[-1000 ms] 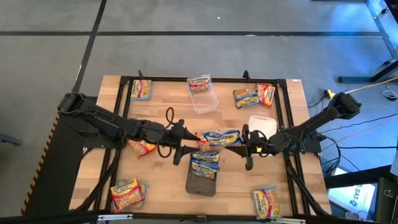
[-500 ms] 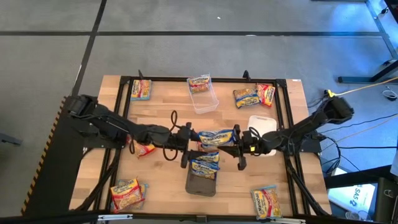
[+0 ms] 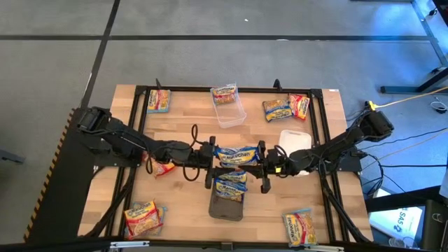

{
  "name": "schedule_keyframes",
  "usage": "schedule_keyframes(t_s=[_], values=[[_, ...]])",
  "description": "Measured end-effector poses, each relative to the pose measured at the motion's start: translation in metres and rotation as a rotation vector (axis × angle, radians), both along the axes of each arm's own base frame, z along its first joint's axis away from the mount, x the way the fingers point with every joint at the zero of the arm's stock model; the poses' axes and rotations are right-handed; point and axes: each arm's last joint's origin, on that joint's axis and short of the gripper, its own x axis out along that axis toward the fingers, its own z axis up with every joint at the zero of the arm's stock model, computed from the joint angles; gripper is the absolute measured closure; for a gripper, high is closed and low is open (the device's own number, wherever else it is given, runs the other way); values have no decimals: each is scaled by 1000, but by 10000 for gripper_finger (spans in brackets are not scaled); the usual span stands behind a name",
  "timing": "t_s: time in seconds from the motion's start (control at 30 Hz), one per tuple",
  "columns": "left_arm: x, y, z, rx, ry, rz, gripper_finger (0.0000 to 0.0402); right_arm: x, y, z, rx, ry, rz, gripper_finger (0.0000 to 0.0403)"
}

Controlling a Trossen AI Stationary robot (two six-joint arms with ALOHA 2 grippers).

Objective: Sort Maruchan noodles
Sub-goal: Put the top left blue noodle pack into the black bin

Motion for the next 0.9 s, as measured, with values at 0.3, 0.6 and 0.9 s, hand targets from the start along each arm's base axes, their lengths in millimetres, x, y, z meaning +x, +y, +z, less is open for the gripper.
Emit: schedule_keyframes(t_s=[0.3,0.6,0.9], values=[[0,0,0,27,-5,-25,294,0,0,0,4,2,1,341],[-1,-1,-5,44,56,-31,318,-7,-2,-2,-68,129,5,194],[-15,-13,-10,85,222,-78,318,-47,-17,7,13,429,88,113]])
